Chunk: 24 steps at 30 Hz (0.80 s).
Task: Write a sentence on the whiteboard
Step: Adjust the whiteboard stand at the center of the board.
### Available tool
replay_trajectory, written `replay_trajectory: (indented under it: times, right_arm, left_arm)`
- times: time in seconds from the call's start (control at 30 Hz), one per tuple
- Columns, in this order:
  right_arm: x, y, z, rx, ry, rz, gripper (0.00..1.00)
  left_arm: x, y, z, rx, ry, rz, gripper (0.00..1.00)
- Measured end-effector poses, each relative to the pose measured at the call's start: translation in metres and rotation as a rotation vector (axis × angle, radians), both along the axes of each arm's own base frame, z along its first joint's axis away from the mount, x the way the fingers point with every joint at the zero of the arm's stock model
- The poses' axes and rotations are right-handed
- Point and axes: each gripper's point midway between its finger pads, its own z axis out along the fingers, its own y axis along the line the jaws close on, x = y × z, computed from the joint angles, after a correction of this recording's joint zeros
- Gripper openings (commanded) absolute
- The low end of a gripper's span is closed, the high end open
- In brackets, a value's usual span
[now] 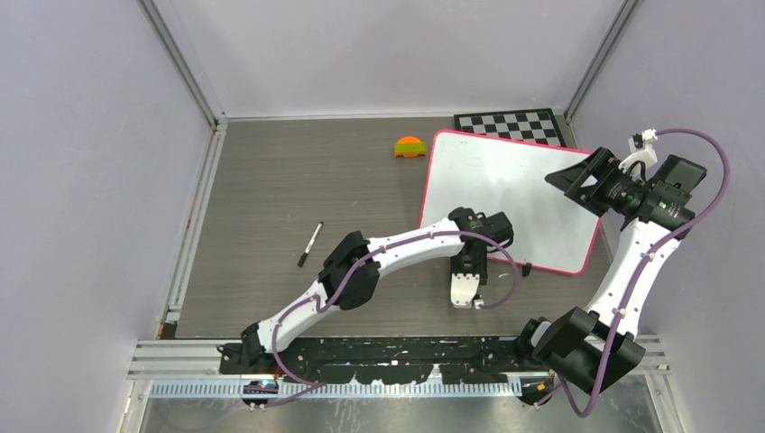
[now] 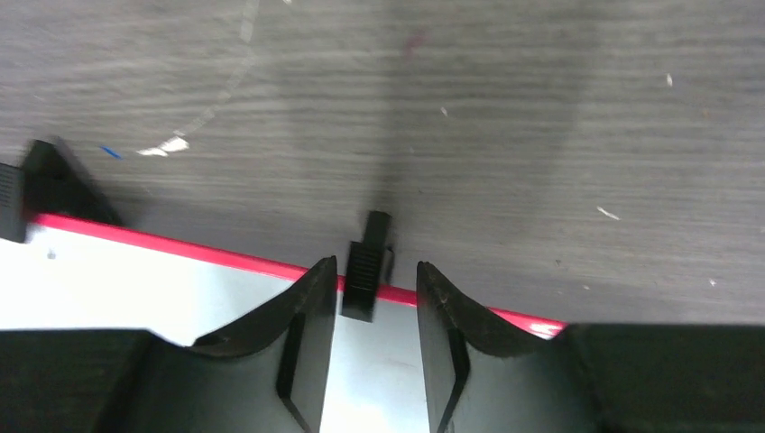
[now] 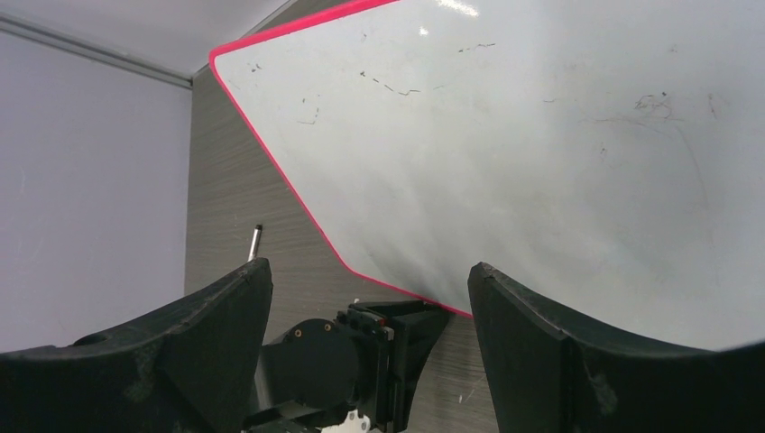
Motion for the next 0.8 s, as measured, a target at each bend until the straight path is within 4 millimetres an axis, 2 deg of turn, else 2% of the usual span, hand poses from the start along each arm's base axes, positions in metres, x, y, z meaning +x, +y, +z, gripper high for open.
replay_trajectory:
  times: [0.1,0.23,0.4,0.57,0.8]
  right_arm:
    - [0.0,0.001,0.0,0.002,-0.001,0.002,0.84]
    - [-0.001,0.001,0.0,0.004,-0.003,0.005,0.84]
    - [-0.001,0.002,0.001,0.004,-0.007,0.008,0.84]
    - [-0.002,0.003,0.001,0.005,-0.006,0.009,0.84]
    - [-0.002,0.004,0.002,0.01,-0.011,0.017,0.84]
  left_arm:
    - [0.012,0.007,-0.005,0.024,-0.022,0.021,0.41]
    - [0.018,0.011,-0.006,0.042,-0.049,0.031,0.37]
    - [0.02,0.009,-0.008,0.038,-0.059,0.031,0.27]
    - [0.022,0.007,-0.008,0.037,-0.077,0.032,0.1]
    - [0.022,0.008,-0.009,0.042,-0.124,0.034,0.04]
